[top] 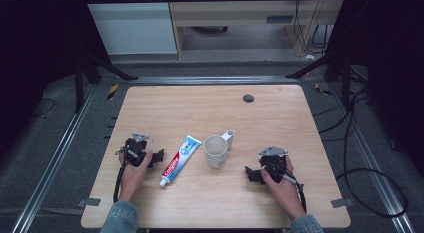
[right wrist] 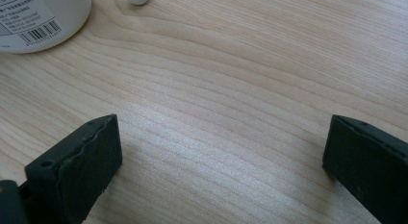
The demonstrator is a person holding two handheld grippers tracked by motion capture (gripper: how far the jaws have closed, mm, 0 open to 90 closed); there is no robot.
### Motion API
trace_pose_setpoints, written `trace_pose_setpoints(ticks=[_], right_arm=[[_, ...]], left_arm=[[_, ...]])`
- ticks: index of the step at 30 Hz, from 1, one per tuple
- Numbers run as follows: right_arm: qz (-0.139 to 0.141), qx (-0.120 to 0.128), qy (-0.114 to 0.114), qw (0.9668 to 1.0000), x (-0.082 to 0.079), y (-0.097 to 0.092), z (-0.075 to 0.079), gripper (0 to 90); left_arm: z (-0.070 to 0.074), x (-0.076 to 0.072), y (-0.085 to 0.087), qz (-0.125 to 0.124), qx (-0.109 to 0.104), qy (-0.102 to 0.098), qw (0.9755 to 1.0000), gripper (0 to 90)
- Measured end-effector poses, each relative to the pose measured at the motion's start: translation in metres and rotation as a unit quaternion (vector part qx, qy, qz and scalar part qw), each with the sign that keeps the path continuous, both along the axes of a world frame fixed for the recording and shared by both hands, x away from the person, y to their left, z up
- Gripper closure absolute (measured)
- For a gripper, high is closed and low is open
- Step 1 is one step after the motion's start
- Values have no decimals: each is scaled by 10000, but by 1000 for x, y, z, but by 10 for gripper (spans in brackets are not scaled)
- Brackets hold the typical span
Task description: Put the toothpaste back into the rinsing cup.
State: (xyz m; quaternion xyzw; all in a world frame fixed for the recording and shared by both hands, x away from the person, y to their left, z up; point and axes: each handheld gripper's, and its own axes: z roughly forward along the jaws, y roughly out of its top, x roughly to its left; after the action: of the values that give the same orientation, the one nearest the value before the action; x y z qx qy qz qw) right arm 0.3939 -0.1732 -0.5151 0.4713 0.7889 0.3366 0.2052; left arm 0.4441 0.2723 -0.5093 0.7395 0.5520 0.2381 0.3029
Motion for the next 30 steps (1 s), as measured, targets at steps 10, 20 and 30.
trace_pose_setpoints(ticks=[10,20,30], right_arm=[[65,-23,-27,10000,1,-1,0,3],[68,-15,-13,10000,1,-1,0,3],[63,-17,-10,10000,1,-1,0,3]], left_arm=[[37,-9,-13,-586,206,499,9968,85],[79,-13,-37,-1015,561,560,9917,101],[108,-8,-68,-1294,827,869,9843,142]])
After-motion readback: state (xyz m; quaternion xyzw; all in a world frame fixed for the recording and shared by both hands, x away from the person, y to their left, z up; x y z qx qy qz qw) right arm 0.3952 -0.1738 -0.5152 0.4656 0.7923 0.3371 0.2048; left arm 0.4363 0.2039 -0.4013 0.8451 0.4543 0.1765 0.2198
